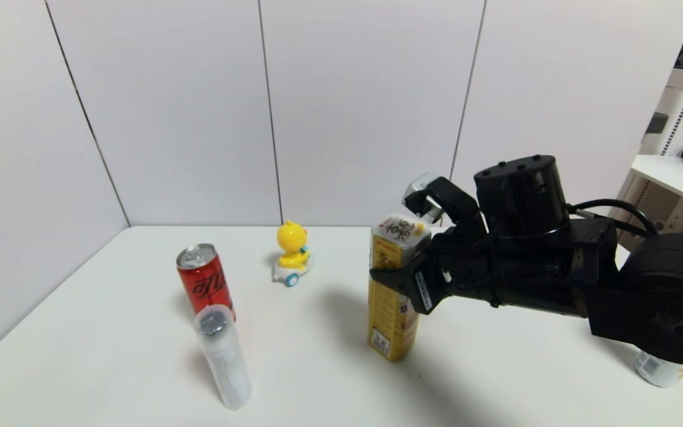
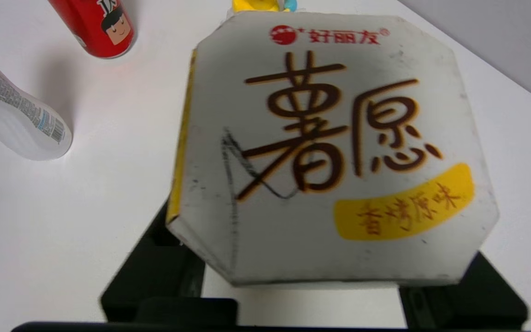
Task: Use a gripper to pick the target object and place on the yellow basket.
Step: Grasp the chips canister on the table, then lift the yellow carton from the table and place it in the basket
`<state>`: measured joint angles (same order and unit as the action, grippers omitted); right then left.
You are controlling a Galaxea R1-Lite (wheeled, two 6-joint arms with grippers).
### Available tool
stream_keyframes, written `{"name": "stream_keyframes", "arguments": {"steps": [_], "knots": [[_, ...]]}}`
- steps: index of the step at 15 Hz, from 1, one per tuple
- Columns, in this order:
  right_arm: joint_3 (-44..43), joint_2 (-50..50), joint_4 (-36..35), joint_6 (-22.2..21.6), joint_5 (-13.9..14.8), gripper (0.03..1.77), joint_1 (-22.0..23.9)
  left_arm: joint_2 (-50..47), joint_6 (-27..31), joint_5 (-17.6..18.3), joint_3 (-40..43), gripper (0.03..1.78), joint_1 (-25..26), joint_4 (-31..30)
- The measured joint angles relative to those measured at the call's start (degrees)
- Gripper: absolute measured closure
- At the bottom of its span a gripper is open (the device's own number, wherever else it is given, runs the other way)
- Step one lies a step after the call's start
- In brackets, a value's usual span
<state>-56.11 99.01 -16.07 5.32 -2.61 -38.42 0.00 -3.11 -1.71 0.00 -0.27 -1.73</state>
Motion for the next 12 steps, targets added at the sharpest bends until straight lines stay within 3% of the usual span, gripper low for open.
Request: {"name": "stream_keyframes", "arguments": {"steps": [2, 6, 12], "knots": [[0.1, -0.1, 0.0, 0.0, 0.0, 0.95, 0.0, 0.0, 0.0, 0.0, 0.0, 0.12, 0.0, 0.0], [-1.2, -1.7, 0.1, 0.5, 0.5, 0.96, 1.1, 0.0, 0.0, 0.0, 0.0, 0.12, 0.0, 0.0], [-8.5, -3.7, 0.4, 3.3, 0.7, 0.96, 10.4, 0.0, 0.0, 0.0, 0.0, 0.12, 0.0, 0.0]]}}
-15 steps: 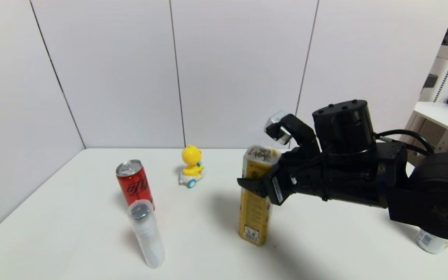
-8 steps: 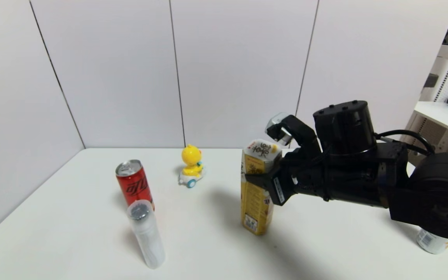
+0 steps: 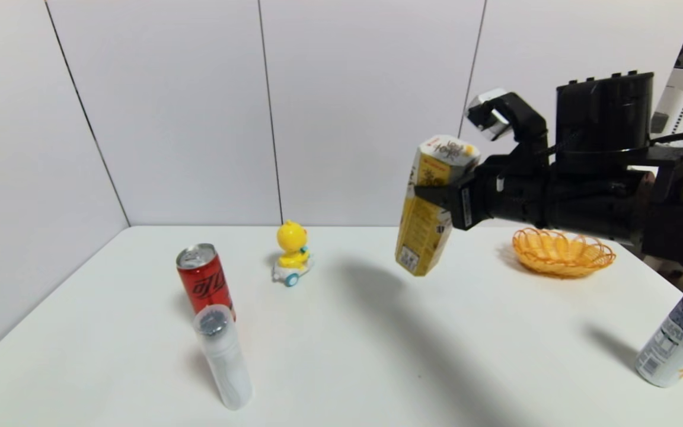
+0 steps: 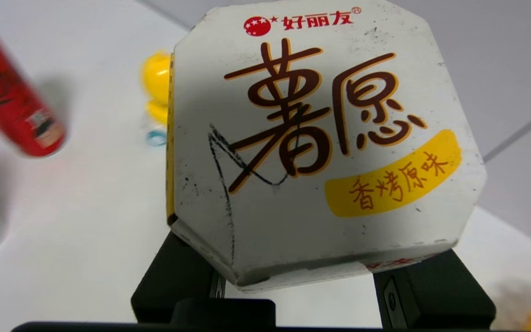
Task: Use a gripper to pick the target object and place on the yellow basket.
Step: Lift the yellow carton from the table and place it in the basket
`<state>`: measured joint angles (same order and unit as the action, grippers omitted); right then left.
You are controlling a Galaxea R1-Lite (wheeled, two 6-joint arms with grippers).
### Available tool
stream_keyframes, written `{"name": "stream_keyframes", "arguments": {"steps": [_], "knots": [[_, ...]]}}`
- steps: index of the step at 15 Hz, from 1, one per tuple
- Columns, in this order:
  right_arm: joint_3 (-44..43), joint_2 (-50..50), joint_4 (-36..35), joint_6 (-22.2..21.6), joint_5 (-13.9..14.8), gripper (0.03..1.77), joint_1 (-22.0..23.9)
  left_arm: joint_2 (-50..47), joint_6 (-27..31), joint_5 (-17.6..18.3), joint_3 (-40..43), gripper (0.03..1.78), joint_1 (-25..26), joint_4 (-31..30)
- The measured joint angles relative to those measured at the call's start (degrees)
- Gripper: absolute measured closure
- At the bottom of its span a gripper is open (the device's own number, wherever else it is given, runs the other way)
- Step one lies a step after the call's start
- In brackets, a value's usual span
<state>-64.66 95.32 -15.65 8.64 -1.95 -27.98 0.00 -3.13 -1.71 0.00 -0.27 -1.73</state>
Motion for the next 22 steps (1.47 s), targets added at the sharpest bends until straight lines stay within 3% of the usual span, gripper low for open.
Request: {"name": "stream_keyframes", "arguments": {"steps": [3, 7, 11, 17, 22], "knots": [[-3.2, 0.3, -0.1, 4.3, 0.0, 0.96, 8.4, 0.0, 0.0, 0.0, 0.0, 0.12, 0.0, 0.0], [-10.0, 2.4, -0.3, 6.4, 0.2, 0.96, 19.6, 0.0, 0.0, 0.0, 0.0, 0.12, 0.0, 0.0], [-15.0, 5.1, 0.5, 7.4, 2.9, 0.96, 28.2, 0.0, 0.0, 0.0, 0.0, 0.12, 0.0, 0.0], [-16.0, 6.9, 7.7, 6.5, 5.0, 0.96, 33.6, 0.0, 0.0, 0.0, 0.0, 0.12, 0.0, 0.0], [-16.3, 9.6, 12.5, 1.3, 4.7, 0.96, 34.1, 0.0, 0.0, 0.0, 0.0, 0.12, 0.0, 0.0]]}}
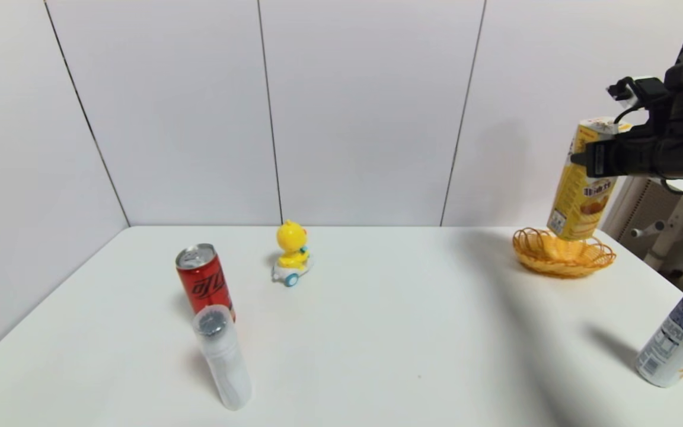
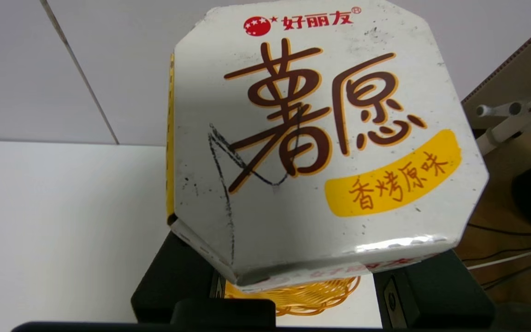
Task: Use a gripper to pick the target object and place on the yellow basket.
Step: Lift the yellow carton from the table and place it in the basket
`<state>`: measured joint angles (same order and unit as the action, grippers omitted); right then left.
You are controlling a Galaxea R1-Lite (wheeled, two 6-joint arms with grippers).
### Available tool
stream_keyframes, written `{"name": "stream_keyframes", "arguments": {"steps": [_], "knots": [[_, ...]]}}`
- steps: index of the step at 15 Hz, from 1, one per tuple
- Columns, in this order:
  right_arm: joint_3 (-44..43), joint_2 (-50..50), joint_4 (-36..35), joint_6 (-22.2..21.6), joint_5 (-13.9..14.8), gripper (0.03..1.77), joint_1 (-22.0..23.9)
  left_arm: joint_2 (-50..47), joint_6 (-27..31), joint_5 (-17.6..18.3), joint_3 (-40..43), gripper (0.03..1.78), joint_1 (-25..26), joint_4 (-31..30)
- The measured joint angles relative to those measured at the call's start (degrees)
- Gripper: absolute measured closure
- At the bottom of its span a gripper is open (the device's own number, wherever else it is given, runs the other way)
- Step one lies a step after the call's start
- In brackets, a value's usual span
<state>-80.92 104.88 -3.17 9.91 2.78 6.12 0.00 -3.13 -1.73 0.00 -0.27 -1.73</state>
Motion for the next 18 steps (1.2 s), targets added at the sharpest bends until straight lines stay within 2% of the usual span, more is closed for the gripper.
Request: {"name": "stream_keyframes", "arguments": {"steps": [11, 18], "knots": [[-2.9, 6.5, 0.3, -3.9, 0.0, 0.96, 0.0, 0.0, 0.0, 0.0, 0.0, 0.12, 0.0, 0.0], [-5.4, 9.1, 3.1, -5.1, 0.3, 0.96, 0.2, 0.0, 0.0, 0.0, 0.0, 0.12, 0.0, 0.0]]}}
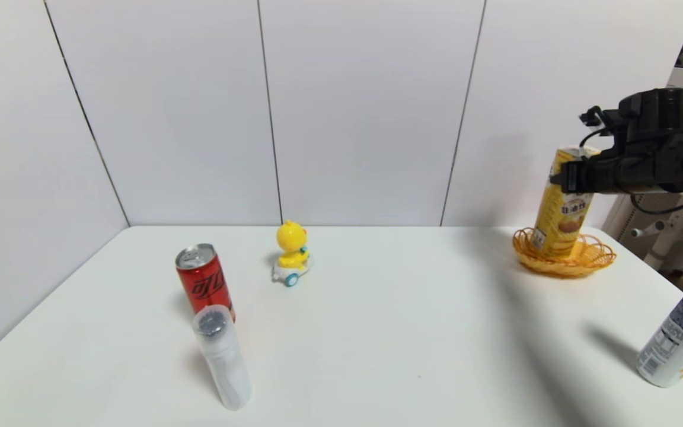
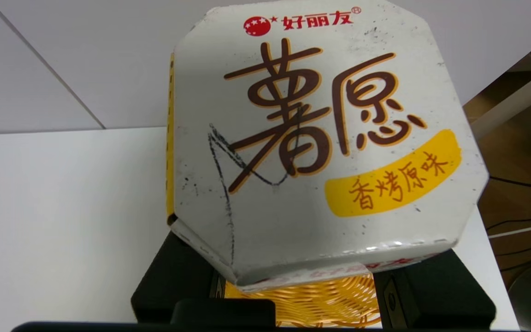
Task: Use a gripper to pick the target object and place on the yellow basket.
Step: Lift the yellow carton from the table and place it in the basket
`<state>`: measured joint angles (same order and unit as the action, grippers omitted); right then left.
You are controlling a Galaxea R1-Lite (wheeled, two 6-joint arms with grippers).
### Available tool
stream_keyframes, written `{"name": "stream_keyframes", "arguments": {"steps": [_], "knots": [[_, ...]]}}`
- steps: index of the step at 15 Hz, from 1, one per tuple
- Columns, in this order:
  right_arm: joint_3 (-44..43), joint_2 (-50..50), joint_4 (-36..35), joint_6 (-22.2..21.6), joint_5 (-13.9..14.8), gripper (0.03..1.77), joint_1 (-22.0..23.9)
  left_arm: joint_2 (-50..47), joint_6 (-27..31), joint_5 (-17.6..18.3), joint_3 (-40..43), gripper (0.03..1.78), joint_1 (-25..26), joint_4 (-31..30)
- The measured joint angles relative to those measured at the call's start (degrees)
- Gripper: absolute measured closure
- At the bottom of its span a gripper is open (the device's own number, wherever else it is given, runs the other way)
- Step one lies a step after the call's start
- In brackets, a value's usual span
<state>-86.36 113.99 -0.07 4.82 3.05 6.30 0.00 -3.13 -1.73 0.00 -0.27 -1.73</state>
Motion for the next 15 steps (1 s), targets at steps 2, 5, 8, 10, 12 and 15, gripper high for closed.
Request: {"name": "stream_keyframes", "arguments": {"steps": [2, 5, 8, 10, 12, 15], "knots": [[-0.2, 0.2, 0.0, 0.0, 0.0, 0.96, 0.0, 0.0, 0.0, 0.0, 0.0, 0.12, 0.0, 0.0], [-0.3, 0.2, 0.0, 0.1, 0.0, 0.96, 0.2, 0.0, 0.0, 0.0, 0.0, 0.12, 0.0, 0.0], [-0.3, 0.2, -0.1, 0.0, 0.0, 0.68, 0.3, 0.0, 0.0, 0.0, 0.0, 0.12, 0.0, 0.0], [-0.3, 0.2, -0.1, 0.0, 0.0, 0.54, 0.4, 0.0, 0.0, 0.0, 0.0, 0.12, 0.0, 0.0], [-0.2, 0.2, -0.1, 0.1, 0.0, 0.44, 0.4, 0.0, 0.0, 0.0, 0.0, 0.12, 0.0, 0.0], [-0.2, 0.1, -0.1, 0.1, 0.0, 0.33, 0.5, 0.0, 0.0, 0.0, 0.0, 0.12, 0.0, 0.0]]}}
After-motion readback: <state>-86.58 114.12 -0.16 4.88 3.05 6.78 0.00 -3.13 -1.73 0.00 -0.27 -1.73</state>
